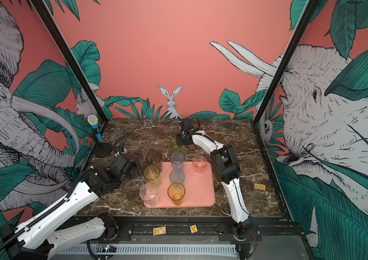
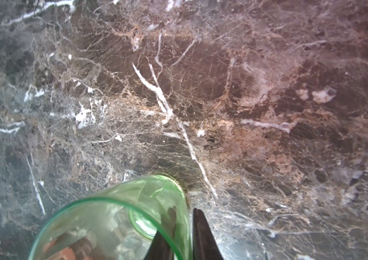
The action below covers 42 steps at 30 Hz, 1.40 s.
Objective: Place the glasses into the tray
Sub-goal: 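Lift the green glass with the right gripper and carry it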
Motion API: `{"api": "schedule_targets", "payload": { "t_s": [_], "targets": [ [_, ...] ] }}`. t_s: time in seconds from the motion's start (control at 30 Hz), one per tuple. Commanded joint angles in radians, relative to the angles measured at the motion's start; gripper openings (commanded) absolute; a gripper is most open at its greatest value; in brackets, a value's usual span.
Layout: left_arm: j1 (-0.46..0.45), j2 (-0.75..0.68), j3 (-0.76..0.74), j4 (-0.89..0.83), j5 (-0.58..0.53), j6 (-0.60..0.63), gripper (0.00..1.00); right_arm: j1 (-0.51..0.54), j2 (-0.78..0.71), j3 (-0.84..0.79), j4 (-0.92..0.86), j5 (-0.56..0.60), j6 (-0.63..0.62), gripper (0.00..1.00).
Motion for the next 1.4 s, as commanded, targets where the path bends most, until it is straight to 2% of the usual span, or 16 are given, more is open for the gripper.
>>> {"api": "schedule_targets", "payload": {
  "t_s": [0.0, 0.17, 0.7, 1.37],
  "targets": [
    [0.003, -0.018, 0.019, -0.005, -0.007, -0.022, 0.83, 0.002, 0.006, 0.038, 0.008, 0.005, 0.006, 0.11],
    [0.004, -0.03, 0.019, -0.012, -0.003, -0.027, 0.83, 0.0, -0.008, 0.037, 0.002, 0.009, 0.005, 0.0],
    [0.003, -0.125, -0.01, -0.049, 0.018, -0.038, 0.83, -0.028, -0.159, 0.023, -0.069, 0.072, -0.003, 0.0],
    [0.003, -0.22, -0.028, -0.104, 0.062, -0.025, 0.83, -0.038, -0.443, 0.08, -0.318, 0.152, -0.019, 0.0]
  ]
}}
